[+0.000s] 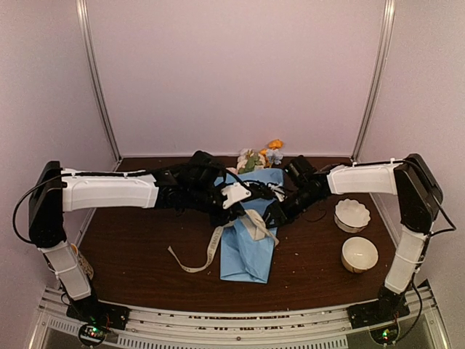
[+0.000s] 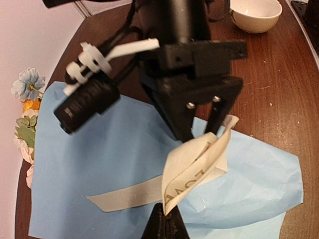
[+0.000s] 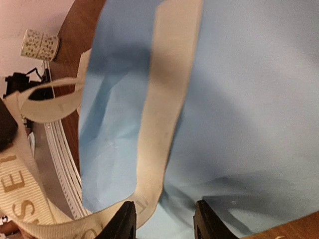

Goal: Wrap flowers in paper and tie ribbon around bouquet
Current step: Cross the ribbon at the center of the board.

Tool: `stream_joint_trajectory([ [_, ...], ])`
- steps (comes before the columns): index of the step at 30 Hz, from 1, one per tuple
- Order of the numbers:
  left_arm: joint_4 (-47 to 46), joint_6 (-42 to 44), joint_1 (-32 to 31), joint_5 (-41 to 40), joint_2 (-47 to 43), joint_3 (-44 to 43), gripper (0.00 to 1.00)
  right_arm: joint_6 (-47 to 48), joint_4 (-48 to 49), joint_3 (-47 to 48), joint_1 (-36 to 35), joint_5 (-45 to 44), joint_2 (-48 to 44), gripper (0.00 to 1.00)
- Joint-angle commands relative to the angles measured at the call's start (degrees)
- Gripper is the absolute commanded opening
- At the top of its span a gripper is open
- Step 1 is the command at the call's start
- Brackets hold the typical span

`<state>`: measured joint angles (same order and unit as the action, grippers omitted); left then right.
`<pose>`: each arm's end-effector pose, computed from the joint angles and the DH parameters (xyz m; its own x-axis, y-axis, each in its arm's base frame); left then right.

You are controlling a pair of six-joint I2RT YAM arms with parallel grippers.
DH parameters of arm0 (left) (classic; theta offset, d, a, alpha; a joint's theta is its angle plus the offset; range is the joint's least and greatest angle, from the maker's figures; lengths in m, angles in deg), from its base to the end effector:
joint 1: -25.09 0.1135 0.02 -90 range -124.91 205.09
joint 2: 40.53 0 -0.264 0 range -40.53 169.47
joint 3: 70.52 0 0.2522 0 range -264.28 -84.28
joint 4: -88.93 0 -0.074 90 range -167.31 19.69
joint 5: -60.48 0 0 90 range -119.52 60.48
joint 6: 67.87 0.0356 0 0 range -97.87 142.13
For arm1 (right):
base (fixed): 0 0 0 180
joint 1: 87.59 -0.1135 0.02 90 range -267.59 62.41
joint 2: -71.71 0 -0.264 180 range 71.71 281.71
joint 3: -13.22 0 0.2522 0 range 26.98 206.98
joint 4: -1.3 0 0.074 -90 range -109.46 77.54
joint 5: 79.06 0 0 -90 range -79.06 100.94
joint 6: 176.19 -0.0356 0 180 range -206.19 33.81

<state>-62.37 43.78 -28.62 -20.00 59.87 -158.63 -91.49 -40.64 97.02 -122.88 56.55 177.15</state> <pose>0.2299 -0.3230 0.2479 -0.0403 0.6696 -0.7416 0.9508 0.2540 0.1776 0.2863 0.2338 0.1864 -0.7892 -0.4794 -0.3839 -0.5933 0.4334 0.6783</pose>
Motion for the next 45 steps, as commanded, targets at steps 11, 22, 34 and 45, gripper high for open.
stream_joint_trajectory([
  [11, -4.63, -4.69, 2.06, 4.62, 4.03, -2.20, 0.00, -24.33, 25.94, -18.71, 2.56, -18.19, -19.53, 0.44],
  [22, -5.32, -7.68, 3.60, 4.02, 7.00, -4.58, 0.00, -28.76, 38.17, -38.97, -12.33, -34.63, -36.26, 0.28],
  [34, -4.42, -7.94, 3.79, 2.88, 7.53, -5.37, 0.00, -32.20, 43.61, -34.04, -14.05, -31.52, -23.75, 0.31],
  [45, -3.53, -7.71, 3.84, 3.04, 7.63, -5.81, 0.00, -35.48, 40.03, -28.39, -14.11, -39.25, -17.42, 0.46],
])
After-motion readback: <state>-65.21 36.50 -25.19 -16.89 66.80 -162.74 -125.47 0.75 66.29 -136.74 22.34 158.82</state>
